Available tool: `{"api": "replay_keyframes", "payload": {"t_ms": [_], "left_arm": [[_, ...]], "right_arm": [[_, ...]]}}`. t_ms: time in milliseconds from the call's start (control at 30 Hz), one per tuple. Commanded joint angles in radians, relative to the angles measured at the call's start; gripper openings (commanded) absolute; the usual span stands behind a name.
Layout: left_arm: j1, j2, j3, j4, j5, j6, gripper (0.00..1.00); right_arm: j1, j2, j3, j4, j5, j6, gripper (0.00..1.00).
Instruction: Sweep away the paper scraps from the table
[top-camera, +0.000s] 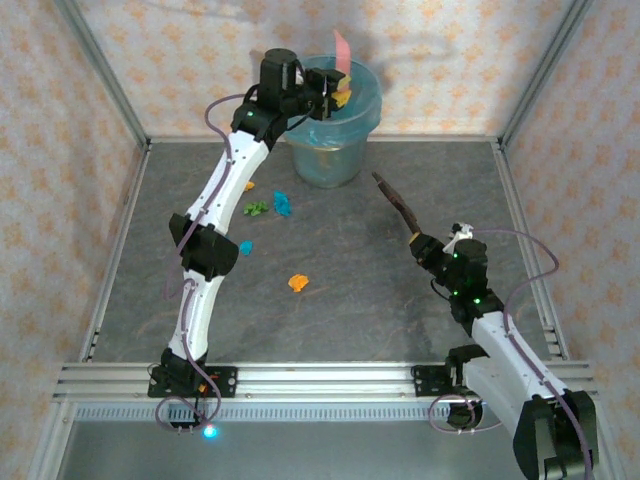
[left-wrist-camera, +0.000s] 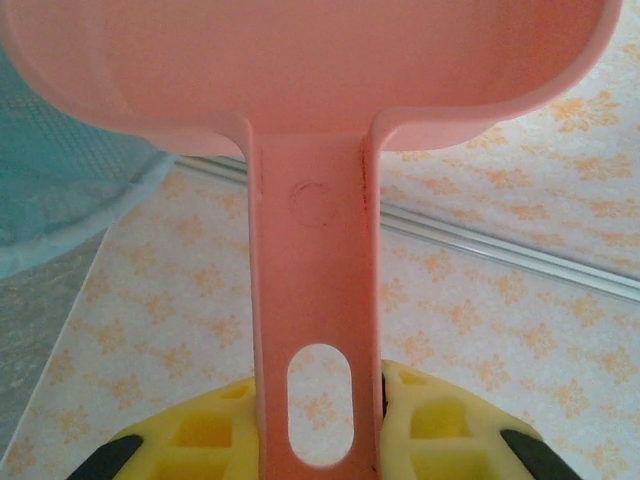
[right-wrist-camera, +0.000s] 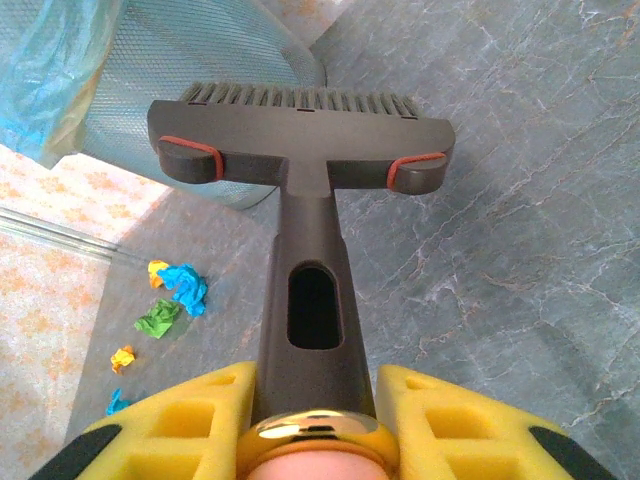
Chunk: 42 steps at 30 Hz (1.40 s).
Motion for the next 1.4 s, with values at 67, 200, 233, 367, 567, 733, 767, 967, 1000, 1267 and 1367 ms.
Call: {"api": "replay_keyframes", "payload": {"t_ms": [67, 200, 233, 367, 567, 733, 767, 967, 1000, 1267, 1367], "left_arm": [[-0.008, -0.028, -0.009, 0.064, 0.036, 0.008, 0.0], [-0.012, -0.038, -0.008, 0.065, 0.039, 0.039, 0.0], [-0.014, -0.041, -0.003, 0.065, 0.042, 0.054, 0.0], [-0.025, -0.066, 0.012, 0.042, 0.053, 0.129, 0.0], [-0.063, -0.135, 0.022, -0.084, 0.103, 0.327, 0.0], [-0.122, -0.234, 0.005, -0.218, 0.12, 0.557, 0.0], [-0.132, -0.257, -0.009, -0.235, 0.124, 0.591, 0.0], [-0.191, -0.464, -0.181, -0.398, 0.061, 0.889, 0.0], [-0.196, -0.51, -0.229, -0.419, 0.04, 0.933, 0.0], [-0.206, -0.952, -0.812, -0.568, -0.295, 1.218, 0.0], [-0.206, -1.07, -0.967, -0.677, -0.442, 1.276, 0.0]], "right_arm": [[0.009, -0.007, 0.003, 0.081, 0.029, -0.024, 0.0], [0.009, -0.008, 0.003, 0.081, 0.031, -0.025, 0.0], [0.009, -0.008, 0.002, 0.079, 0.031, -0.024, 0.0], [0.008, -0.013, 0.002, 0.079, 0.035, -0.025, 0.0], [0.009, -0.038, -0.004, 0.07, 0.049, -0.025, 0.0], [0.009, -0.06, -0.013, 0.07, 0.058, -0.028, 0.0], [0.009, -0.062, -0.014, 0.07, 0.058, -0.028, 0.0], [0.009, -0.076, -0.018, 0.072, 0.057, -0.028, 0.0], [0.009, -0.081, -0.018, 0.072, 0.058, -0.029, 0.0], [0.009, -0.124, -0.026, 0.117, -0.02, -0.021, 0.0], [0.009, -0.139, -0.017, 0.139, -0.08, -0.003, 0.0]]}}
